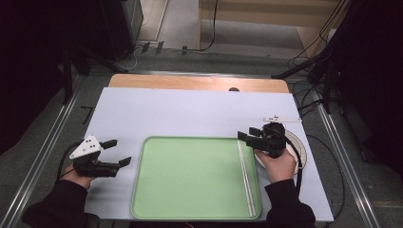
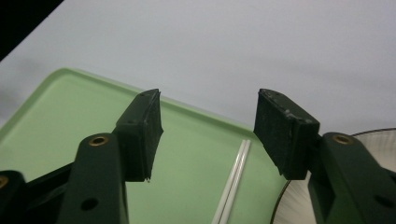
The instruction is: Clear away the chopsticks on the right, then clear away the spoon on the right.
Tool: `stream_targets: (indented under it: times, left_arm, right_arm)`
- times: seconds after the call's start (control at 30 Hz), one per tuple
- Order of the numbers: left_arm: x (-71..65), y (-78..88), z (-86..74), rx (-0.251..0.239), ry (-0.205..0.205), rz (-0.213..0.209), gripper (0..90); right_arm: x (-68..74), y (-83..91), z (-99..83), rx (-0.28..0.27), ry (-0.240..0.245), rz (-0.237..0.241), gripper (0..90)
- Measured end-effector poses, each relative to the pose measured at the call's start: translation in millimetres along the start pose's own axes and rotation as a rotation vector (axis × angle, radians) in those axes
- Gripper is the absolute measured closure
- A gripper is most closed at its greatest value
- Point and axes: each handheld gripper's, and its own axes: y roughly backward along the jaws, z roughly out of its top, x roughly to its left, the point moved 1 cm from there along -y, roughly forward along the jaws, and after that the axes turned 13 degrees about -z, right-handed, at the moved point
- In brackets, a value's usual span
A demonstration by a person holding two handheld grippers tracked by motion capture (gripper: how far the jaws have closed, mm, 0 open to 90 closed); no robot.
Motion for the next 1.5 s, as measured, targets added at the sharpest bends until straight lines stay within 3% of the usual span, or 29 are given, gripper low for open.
stream_targets:
  times: [0.13, 0.4, 0.6, 0.67, 0.83, 1.2, 1.37, 1.5]
  left_arm:
    - [-0.3, 0.0, -0.4, 0.005, -0.001, -0.001, 15.6]
    - [-0.6, 0.6, -0.9, 0.008, 0.0, 0.002, 15.6]
    - [-0.5, 1.4, -1.2, 0.01, -0.002, 0.002, 15.6]
    - [-0.5, 1.5, -1.2, 0.01, -0.003, 0.002, 15.6]
    - [-0.5, 1.9, -1.4, 0.008, -0.002, 0.002, 15.6]
    - [-0.4, 1.5, -1.6, 0.014, -0.003, 0.002, 15.6]
    - [-0.7, 1.1, -1.5, 0.016, -0.005, 0.003, 15.6]
    - [-0.6, 0.9, -1.4, 0.017, -0.004, 0.003, 15.6]
  right_arm:
    - [-10.2, 6.0, 3.4, 0.001, -0.016, 0.003, 36.4]
    - [-29.8, 18.4, 5.7, -0.032, -0.029, -0.033, 30.6]
    - [-40.9, 22.0, 7.5, -0.007, -0.04, -0.069, 30.2]
    - [-45.6, 23.9, 7.2, -0.012, -0.042, -0.056, 29.9]
    - [-59.3, 30.5, 6.8, -0.029, -0.058, -0.056, 31.2]
    - [-93.2, 37.5, 5.3, -0.047, -0.109, -0.114, 35.8]
    - [-105.0, 32.2, 7.8, -0.052, -0.124, -0.137, 39.1]
    - [-110.6, 22.6, 5.7, -0.025, -0.151, -0.153, 42.1]
